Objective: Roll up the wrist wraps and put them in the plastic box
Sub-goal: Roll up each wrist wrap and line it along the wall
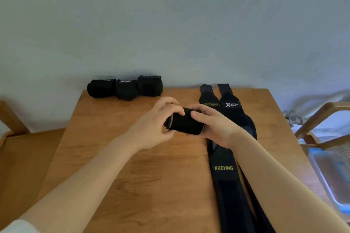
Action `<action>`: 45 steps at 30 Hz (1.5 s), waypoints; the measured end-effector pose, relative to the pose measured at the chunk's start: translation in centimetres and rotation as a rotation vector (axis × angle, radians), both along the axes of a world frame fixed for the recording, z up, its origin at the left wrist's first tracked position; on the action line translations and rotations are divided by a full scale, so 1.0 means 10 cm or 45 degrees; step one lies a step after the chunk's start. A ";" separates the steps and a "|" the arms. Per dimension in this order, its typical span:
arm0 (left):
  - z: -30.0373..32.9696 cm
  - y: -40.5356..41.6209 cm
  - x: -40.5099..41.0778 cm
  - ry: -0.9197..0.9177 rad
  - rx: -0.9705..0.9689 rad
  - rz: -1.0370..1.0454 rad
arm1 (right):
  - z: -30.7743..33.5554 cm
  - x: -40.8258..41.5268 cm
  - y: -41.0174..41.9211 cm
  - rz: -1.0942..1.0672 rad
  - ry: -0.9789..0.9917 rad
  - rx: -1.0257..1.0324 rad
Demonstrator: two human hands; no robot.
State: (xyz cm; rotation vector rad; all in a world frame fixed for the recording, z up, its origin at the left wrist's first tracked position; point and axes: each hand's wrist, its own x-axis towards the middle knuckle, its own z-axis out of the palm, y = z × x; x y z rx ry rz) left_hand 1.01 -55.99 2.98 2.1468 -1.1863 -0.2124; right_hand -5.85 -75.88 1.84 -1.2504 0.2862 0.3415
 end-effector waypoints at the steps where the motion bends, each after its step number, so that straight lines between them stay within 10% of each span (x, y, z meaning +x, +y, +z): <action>1: -0.06 -0.05 0.05 0.006 0.004 0.044 | -0.04 0.07 -0.05 -0.021 -0.057 -0.055; 6: -0.26 -0.25 0.41 0.314 -0.018 0.200 | -0.16 0.39 -0.21 -0.040 -0.313 -0.339; 16: -0.84 -0.58 1.16 -0.421 0.279 0.221 | -0.75 1.26 -0.23 0.116 -0.639 -1.477; 21: -1.01 -0.39 1.34 -0.415 0.585 0.609 | -1.00 1.68 -0.20 0.066 -0.498 -1.845; 31: -0.76 -0.24 1.20 -0.266 0.681 0.480 | -0.77 1.12 -0.02 -0.057 -0.305 -1.711; 45: -1.01 -0.38 -1.04 0.271 0.491 -0.265 | -0.76 -1.43 0.23 -0.236 0.440 -1.576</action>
